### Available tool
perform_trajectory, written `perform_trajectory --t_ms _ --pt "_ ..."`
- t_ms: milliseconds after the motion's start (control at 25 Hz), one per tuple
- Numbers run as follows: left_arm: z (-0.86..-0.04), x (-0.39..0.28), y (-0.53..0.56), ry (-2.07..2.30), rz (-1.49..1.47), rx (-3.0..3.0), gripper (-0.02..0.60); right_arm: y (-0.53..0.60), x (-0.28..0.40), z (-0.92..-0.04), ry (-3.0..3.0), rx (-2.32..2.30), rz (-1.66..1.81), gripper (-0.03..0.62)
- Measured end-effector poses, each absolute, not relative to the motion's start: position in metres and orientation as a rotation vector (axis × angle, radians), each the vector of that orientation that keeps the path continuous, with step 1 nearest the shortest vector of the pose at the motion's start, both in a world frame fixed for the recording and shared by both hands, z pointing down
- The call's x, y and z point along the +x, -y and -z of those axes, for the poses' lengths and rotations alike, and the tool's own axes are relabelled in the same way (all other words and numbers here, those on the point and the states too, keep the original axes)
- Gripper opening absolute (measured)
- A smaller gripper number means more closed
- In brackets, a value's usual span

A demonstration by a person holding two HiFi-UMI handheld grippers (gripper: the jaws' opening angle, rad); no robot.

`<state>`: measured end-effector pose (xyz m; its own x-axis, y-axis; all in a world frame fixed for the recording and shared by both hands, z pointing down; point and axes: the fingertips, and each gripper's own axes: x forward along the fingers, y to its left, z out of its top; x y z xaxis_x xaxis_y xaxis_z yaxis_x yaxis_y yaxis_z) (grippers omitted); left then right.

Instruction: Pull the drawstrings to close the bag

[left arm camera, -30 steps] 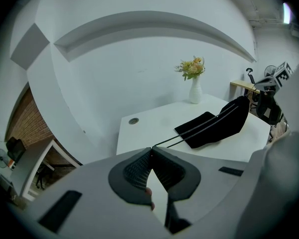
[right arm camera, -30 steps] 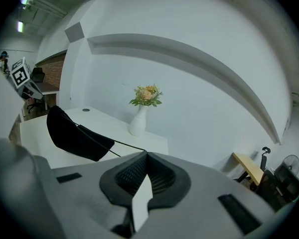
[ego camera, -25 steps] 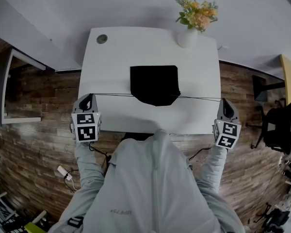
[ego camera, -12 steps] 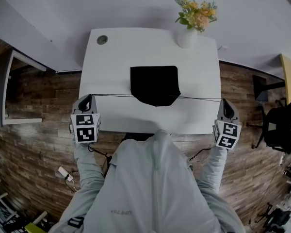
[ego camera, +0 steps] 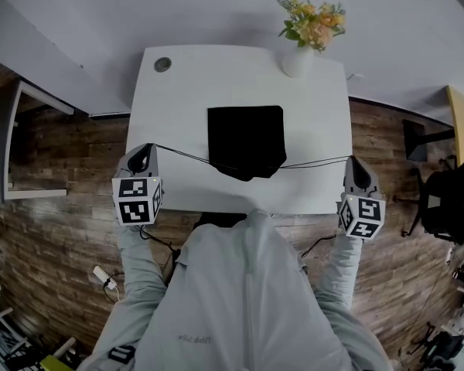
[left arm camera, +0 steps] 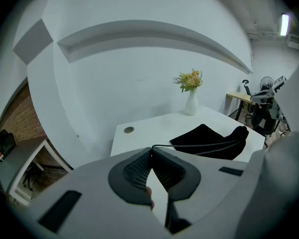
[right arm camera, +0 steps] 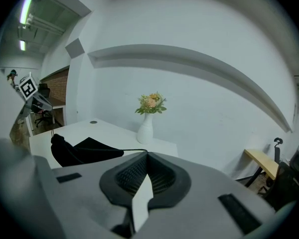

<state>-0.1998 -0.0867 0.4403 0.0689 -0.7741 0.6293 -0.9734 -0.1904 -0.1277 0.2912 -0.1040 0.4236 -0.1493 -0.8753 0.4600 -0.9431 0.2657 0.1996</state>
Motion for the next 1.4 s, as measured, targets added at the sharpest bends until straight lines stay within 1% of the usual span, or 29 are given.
perform_trajectory --t_ms 320,800,1040,1400 --pt "-0.455 -0.156 0.093 1.600 -0.895 2.125 0.029 0.115 0.240 -0.440 2.163 1.457 -0.213 0.021" --pt "-0.513 -0.105 0.085 1.391 -0.930 2.178 0.029 0.111 0.171 -0.511 2.255 1.177 -0.328 0.021" --pt "-0.550 -0.087 0.087 1.351 -0.951 2.171 0.029 0.114 0.159 -0.546 2.227 1.127 -0.396 0.021" --pt "-0.586 -0.092 0.087 1.358 -0.970 2.070 0.031 0.112 0.161 -0.584 2.153 1.101 -0.455 0.025"
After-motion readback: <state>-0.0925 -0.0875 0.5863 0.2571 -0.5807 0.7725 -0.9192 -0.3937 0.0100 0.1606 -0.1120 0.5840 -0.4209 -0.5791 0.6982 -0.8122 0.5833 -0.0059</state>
